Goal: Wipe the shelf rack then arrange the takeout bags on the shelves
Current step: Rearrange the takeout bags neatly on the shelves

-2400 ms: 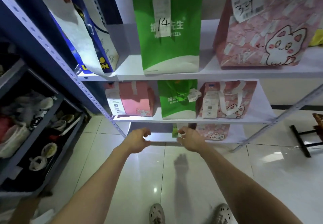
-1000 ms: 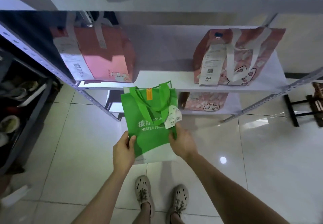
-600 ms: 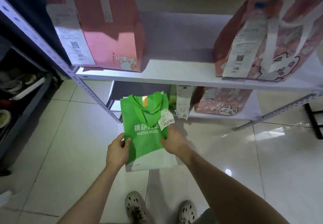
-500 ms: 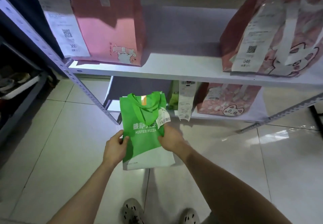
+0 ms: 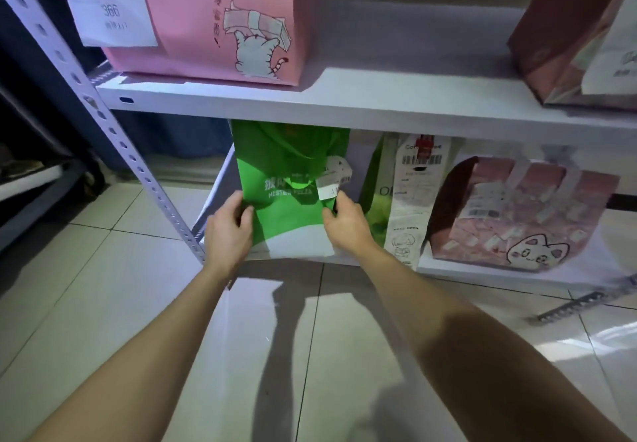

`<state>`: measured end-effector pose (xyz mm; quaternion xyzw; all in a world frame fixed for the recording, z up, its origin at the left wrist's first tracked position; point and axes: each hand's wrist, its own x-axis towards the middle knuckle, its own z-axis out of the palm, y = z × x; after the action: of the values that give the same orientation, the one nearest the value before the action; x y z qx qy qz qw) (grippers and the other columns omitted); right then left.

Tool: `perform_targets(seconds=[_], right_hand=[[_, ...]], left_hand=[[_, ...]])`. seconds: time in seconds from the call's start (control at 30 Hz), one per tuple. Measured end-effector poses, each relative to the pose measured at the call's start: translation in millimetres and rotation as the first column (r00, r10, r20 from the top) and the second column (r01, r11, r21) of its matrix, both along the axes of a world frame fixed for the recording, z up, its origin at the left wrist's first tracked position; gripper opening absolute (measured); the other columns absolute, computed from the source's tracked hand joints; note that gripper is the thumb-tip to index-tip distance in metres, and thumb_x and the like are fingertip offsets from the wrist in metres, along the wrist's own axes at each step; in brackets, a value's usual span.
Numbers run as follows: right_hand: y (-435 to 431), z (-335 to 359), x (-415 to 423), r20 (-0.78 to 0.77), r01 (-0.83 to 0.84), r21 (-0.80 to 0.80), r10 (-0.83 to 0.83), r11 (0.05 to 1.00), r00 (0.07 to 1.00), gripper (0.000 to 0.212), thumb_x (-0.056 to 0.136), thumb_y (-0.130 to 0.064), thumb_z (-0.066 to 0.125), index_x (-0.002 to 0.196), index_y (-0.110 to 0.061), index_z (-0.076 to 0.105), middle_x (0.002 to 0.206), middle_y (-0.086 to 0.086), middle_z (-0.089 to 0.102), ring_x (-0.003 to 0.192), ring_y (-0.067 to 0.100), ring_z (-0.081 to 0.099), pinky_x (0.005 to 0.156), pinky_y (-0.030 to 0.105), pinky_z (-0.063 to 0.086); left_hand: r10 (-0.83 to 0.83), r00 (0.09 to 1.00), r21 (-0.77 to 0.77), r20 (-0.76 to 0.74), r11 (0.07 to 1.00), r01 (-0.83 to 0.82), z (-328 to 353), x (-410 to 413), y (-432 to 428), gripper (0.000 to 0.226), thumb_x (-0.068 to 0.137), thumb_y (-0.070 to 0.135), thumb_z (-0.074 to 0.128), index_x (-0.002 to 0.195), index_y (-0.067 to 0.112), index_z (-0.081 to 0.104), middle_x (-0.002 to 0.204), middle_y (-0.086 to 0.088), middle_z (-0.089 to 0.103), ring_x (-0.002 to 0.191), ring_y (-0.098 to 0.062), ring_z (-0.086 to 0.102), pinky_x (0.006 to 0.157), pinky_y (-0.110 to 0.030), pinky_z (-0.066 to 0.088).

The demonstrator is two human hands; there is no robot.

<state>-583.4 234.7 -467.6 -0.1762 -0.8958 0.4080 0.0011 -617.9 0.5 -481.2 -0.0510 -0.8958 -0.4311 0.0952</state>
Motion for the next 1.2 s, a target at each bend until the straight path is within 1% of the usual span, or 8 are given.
perform_targets(seconds=[0.2, 0.33, 0.47, 0.6, 0.77, 0.93, 1.07, 1.2], right_hand=[[1.4, -57.2, -30.7, -0.019, -0.040, 0.045, 0.041, 0.998, 0.999, 0.015, 0.105, -0.025, 0.058, 0.109, -0.011, 0.054, 0.108, 0.012, 0.065, 0.095, 0.035, 0.064, 0.078, 0.039, 0.049], [2.7, -71.3, -31.3, -0.034, -0.063, 0.031, 0.064, 0.998, 0.997, 0.024, 0.101, -0.028, 0.062, 0.119, -0.015, 0.051, 0.119, 0.012, 0.066, 0.101, 0.034, 0.064, 0.080, 0.038, 0.050], [6.8, -65.2, -6.7, 0.016, -0.141, -0.016, 0.141, 0.990, 0.990, 0.048, 0.098, -0.031, 0.068, 0.139, -0.020, 0.047, 0.136, 0.009, 0.065, 0.119, 0.032, 0.064, 0.101, 0.044, 0.054], [21.3, -68.4, 39.7, -0.082, -0.184, -0.118, 0.175, 0.976, 0.981, 0.042, 0.098, -0.029, 0.071, 0.136, -0.021, 0.054, 0.134, 0.001, 0.066, 0.121, 0.021, 0.064, 0.105, 0.041, 0.052], [54.4, -59.7, 91.5, -0.209, -0.153, -0.203, 0.110, 0.967, 0.972, 0.019, 0.095, -0.025, 0.074, 0.112, -0.019, 0.070, 0.106, -0.006, 0.074, 0.093, 0.009, 0.072, 0.092, 0.038, 0.061], [110.7, -29.9, 108.2, -0.356, 0.172, -0.092, -0.194, 0.981, 0.914, 0.015, 0.093, -0.028, 0.074, 0.096, -0.028, 0.059, 0.097, -0.012, 0.065, 0.085, 0.009, 0.066, 0.082, 0.039, 0.060], [137.6, -18.5, 94.4, -0.483, 0.330, 0.139, -0.227, 0.934, 0.846, 0.041, 0.095, -0.035, 0.075, 0.121, -0.027, 0.045, 0.124, -0.008, 0.051, 0.098, 0.009, 0.057, 0.075, 0.027, 0.052], [134.9, -22.1, 79.4, -0.357, 0.266, 0.060, -0.229, 0.962, 0.906, 0.059, 0.100, -0.038, 0.071, 0.147, -0.017, 0.041, 0.141, 0.000, 0.058, 0.117, 0.018, 0.062, 0.096, 0.042, 0.058]], left_hand=[[0.064, 0.997, -0.001, 0.040, 0.998, -0.064, -59.9, -33.1, 8.7, 0.033, 0.102, 0.010, 0.049, 0.126, 0.025, 0.066, 0.108, -0.004, 0.079, 0.102, -0.037, 0.069, 0.085, -0.043, 0.055], [0.095, 0.990, 0.019, 0.107, 0.995, -0.097, -73.4, -37.6, 6.4, 0.033, 0.108, 0.012, 0.050, 0.139, 0.018, 0.058, 0.125, -0.007, 0.074, 0.108, -0.031, 0.066, 0.088, -0.036, 0.044], [0.173, 0.961, 0.003, 0.216, 0.984, -0.178, -65.1, -12.3, 2.6, 0.036, 0.109, 0.013, 0.056, 0.144, 0.011, 0.051, 0.137, -0.012, 0.070, 0.122, -0.035, 0.068, 0.104, -0.045, 0.052], [0.333, 0.941, -0.110, 0.050, 0.939, -0.327, -53.2, 30.8, 3.6, 0.026, 0.102, 0.009, 0.054, 0.126, 0.017, 0.062, 0.124, -0.005, 0.073, 0.108, -0.034, 0.070, 0.095, -0.049, 0.057], [-0.055, 0.996, -0.265, 0.065, 0.962, 0.070, -12.3, 51.5, 49.2, 0.011, 0.103, 0.016, 0.065, 0.102, 0.025, 0.072, 0.095, 0.008, 0.078, 0.083, -0.019, 0.075, 0.084, -0.045, 0.063], [-0.381, 0.876, -0.312, 0.297, 0.828, 0.466, 35.8, 55.7, 117.6, 0.005, 0.104, 0.023, 0.069, 0.108, 0.025, 0.072, 0.099, 0.006, 0.080, 0.083, -0.012, 0.078, 0.083, -0.043, 0.066], [-0.409, 0.894, -0.392, 0.181, 0.804, 0.447, 43.9, 46.8, 152.2, 0.037, 0.106, 0.027, 0.066, 0.142, 0.017, 0.064, 0.125, -0.002, 0.078, 0.113, -0.023, 0.073, 0.103, -0.042, 0.059], [-0.405, 0.903, -0.229, 0.143, 0.874, 0.429, 40.5, 40.8, 163.8, 0.045, 0.110, 0.027, 0.062, 0.153, 0.013, 0.055, 0.142, -0.003, 0.071, 0.128, -0.024, 0.069, 0.116, -0.043, 0.052]])
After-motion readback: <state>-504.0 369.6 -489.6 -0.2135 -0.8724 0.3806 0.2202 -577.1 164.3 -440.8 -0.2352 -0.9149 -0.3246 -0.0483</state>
